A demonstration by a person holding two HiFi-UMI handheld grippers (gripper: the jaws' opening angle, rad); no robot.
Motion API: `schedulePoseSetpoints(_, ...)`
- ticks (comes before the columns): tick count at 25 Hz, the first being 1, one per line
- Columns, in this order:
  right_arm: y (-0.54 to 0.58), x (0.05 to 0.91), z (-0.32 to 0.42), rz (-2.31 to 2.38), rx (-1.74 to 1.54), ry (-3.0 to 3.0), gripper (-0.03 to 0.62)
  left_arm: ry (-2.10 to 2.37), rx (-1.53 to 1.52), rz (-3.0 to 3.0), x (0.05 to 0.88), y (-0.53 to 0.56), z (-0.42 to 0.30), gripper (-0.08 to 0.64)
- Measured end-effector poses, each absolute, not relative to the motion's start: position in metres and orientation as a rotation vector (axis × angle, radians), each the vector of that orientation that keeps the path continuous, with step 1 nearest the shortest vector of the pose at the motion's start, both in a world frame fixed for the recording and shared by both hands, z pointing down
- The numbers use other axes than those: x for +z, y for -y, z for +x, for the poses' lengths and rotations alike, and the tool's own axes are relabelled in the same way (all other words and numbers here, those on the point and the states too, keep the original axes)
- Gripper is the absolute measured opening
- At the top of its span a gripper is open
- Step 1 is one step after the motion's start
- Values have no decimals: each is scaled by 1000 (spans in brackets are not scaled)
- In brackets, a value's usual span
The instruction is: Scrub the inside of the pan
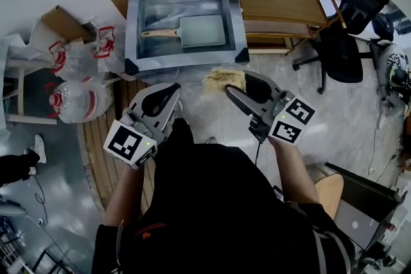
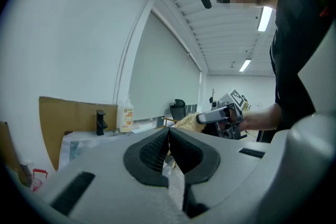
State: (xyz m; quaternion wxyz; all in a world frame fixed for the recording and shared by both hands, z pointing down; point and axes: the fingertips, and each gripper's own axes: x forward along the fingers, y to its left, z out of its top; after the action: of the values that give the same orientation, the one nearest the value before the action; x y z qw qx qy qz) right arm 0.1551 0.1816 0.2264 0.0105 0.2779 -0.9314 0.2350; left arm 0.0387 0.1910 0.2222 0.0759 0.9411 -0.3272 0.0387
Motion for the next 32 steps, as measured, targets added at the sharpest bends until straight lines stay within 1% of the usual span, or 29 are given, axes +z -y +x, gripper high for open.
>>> schedulePoseSetpoints(7, -115, 235, 112, 932, 765, 2837, 196, 933, 131, 2821, 231, -115, -10, 18)
schedulePoseSetpoints(18, -34, 249, 61, 1021, 768, 2714, 196, 847, 159, 2839, 247, -26, -68, 18)
schedulePoseSetpoints(25, -7, 262, 50, 1030, 774, 2657, 195, 821, 198, 2786, 260, 3, -82, 18)
schedulePoseSetpoints(32, 12, 276, 61, 1027, 793, 2625, 195, 813, 238, 2751, 274, 21, -76, 18)
